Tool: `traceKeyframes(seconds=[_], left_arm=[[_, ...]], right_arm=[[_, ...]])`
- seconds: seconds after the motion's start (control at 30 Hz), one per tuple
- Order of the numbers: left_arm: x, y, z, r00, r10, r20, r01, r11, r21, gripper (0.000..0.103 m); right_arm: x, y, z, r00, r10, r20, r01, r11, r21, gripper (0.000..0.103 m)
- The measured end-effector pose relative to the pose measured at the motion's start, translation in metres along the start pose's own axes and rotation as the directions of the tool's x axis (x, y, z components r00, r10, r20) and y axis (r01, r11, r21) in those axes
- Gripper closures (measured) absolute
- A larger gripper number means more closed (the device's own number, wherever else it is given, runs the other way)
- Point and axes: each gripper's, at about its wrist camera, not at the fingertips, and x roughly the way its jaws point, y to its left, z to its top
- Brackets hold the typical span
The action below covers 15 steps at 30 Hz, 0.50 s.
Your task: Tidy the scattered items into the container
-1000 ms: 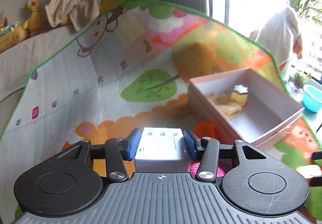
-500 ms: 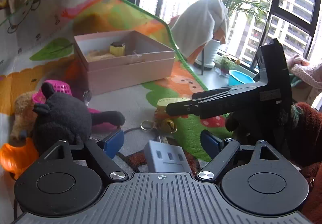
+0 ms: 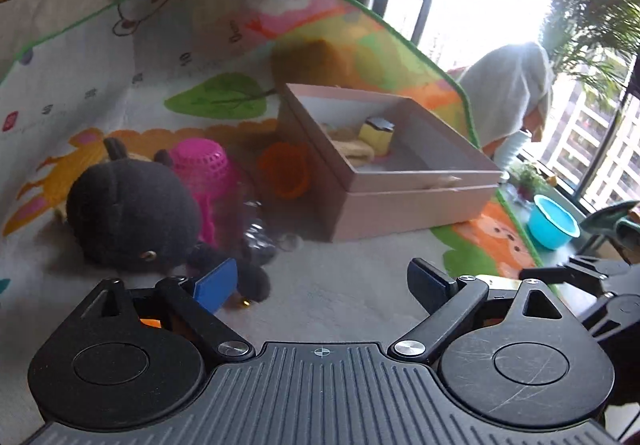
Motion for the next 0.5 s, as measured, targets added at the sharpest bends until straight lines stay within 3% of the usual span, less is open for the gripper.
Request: traceKeyframes(seconds=[0.03,0.07,0.1,0.13,0.2,0.23,0.37,0.4,0.5], left_arm=[[-0.007,-0.013,-0.007,1.000,-0.015,-0.003,0.016,0.999,0.038,0.006],[-0.013,-0.027,-0.016,0.999,-0.032,-0.008,0.033,0.997,0.072,0.005],[-0.020,-0.040,-0.025,0.998,-0.056,-0.016,0.057,0.993,0.100,0.005],[-0.028,-0.051,-0.034,0.996,-0.083,-0.026,0.085,0.989,0.123,0.004],[-0.037,-0.067,-0.049,0.991,-0.129,-0.046,0.135,0.979,0.154,0.003],[-0.039,-0.075,-0.057,0.988,-0.145,-0.060,0.153,0.974,0.167,0.003],[-0.035,-0.095,-0.079,0.988,-0.109,-0.113,0.136,0.955,0.263,0.002],[-0.033,-0.098,-0.082,0.989,-0.086,-0.118,0.117,0.950,0.290,0.002],[-0.028,-0.093,-0.084,0.993,-0.016,-0.120,0.053,0.949,0.311,0.002]], right_arm=[[-0.004,0.003,0.000,0.999,-0.037,0.009,0.038,0.998,-0.047,0.000],[-0.009,0.007,0.001,0.992,-0.122,0.036,0.125,0.986,-0.112,0.000],[-0.013,0.009,0.001,0.972,-0.221,0.084,0.232,0.958,-0.167,0.000],[-0.016,0.010,0.002,0.940,-0.314,0.133,0.335,0.922,-0.193,0.000],[-0.020,0.007,0.005,0.850,-0.478,0.222,0.519,0.832,-0.195,0.000],[-0.023,0.004,0.007,0.843,-0.484,0.233,0.526,0.831,-0.178,0.000],[-0.034,-0.009,0.012,0.937,-0.305,0.170,0.315,0.948,-0.036,0.000],[-0.034,-0.008,0.011,0.948,-0.275,0.162,0.283,0.959,-0.030,0.000],[-0.028,0.002,0.006,0.950,-0.264,0.165,0.277,0.959,-0.060,0.000]])
